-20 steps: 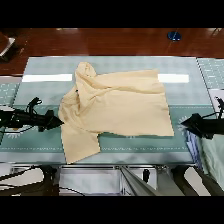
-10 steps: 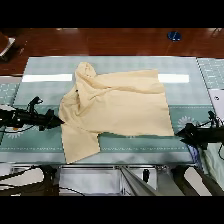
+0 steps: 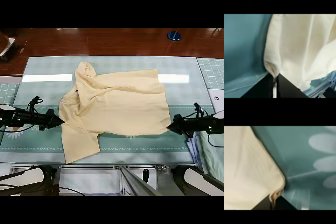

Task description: Fold the shirts.

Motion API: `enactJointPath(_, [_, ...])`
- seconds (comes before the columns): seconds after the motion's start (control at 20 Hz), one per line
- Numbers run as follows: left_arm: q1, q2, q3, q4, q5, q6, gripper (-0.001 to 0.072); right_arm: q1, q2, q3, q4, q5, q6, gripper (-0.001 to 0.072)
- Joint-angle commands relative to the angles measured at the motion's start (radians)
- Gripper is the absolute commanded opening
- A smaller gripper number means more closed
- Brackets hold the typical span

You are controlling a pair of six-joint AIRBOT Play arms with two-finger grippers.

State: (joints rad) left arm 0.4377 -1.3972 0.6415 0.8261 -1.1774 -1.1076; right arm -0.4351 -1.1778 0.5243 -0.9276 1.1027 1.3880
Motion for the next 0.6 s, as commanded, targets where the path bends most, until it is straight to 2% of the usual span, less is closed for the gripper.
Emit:
enactJointPath(0.0, [0.000, 0.007, 0.033, -0.043, 0.003, 0.000, 0.0025, 0.104, -0.041, 0.129, 0.095, -0.013, -0.050, 0.0030])
enactJointPath(0.15, [0.009, 0.087, 0.143, -0.225, 0.026, 0.000, 0.0024, 0.156, -0.041, 0.392, 0.096, 0.087, -0.051, 0.0019])
enactJointPath(0.35, [0.001, 0.238, 0.421, -0.492, 0.029, 0.000, 0.0024, 0.180, -0.040, 0.886, 0.095, 0.190, -0.008, 0.0018])
enactJointPath(0.55, [0.014, 0.371, 0.773, -0.468, 0.064, 0.000, 0.0024, 0.180, -0.017, 1.349, 0.038, 0.233, 0.039, 0.0018])
